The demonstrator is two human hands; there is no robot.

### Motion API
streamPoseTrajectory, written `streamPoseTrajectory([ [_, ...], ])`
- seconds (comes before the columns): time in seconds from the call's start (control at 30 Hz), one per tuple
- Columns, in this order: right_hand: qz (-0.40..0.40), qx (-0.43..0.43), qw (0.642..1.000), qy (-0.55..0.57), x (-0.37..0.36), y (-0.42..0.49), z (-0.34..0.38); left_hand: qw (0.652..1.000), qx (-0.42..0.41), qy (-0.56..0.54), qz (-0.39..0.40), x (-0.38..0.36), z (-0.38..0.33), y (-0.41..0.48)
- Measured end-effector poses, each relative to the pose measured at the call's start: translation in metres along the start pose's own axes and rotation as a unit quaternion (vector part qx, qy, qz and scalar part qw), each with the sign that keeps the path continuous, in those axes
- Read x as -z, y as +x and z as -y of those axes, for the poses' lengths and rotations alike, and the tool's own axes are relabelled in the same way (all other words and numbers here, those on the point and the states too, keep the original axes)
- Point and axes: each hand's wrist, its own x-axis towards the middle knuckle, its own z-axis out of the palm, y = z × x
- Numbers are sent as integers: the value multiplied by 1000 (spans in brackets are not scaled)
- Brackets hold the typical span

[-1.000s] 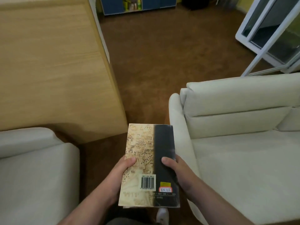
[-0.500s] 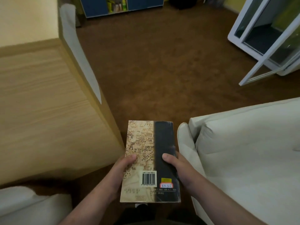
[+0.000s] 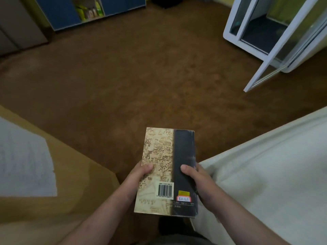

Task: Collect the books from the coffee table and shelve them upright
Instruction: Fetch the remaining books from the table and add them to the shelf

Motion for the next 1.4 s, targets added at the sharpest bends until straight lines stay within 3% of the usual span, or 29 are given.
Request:
streamPoseTrajectory([
  [0.5, -33, -17, 999, 25, 11, 147, 97, 999, 39, 21, 25, 4, -120, 151],
  [0.83, -14, -47, 999, -12, -72, 297, 196, 999, 26, -23, 28, 90, -252, 246],
  [1.2, 86, -43, 993, -71, -193, 447, 308, 991, -33, -105, -75, 182, -399, 290],
  [1.4, 169, -59, 975, -131, -245, 532, 370, 961, -25, -224, -162, 208, -459, 315],
])
